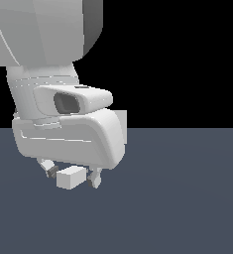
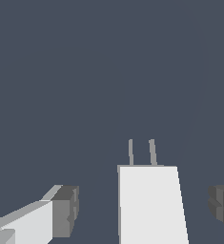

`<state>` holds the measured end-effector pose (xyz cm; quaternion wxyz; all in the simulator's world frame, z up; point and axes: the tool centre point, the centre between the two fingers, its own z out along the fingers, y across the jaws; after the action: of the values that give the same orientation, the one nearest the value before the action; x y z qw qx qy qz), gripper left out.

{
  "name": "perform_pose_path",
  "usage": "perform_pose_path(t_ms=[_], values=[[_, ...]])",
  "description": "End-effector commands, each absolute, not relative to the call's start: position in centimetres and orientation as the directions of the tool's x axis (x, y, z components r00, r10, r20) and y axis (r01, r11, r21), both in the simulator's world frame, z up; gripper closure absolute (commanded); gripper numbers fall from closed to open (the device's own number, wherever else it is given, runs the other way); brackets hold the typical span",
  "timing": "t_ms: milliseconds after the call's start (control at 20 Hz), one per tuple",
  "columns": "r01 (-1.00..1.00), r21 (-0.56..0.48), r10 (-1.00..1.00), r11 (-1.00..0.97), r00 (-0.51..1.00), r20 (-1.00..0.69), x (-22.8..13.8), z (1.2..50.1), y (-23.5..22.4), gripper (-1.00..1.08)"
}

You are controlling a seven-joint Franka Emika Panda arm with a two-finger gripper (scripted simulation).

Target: Plug the charger into the wall socket.

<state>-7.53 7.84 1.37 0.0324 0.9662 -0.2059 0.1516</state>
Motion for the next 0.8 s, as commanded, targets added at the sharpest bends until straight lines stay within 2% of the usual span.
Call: perform_pose_path(t_ms=[0, 50, 750], values=[[-0.408, -0.001, -0.389, -0.913, 0.869, 0.307, -7.48, 1.16, 7.84, -0.92], [-0.408, -0.001, -0.389, -0.913, 0.869, 0.307, -7.48, 1.16, 7.84, 1.08], [-0.399, -0.001, -0.38, -0.917, 0.872, 0.308, -7.41, 1.32, 7.7, 1.08]])
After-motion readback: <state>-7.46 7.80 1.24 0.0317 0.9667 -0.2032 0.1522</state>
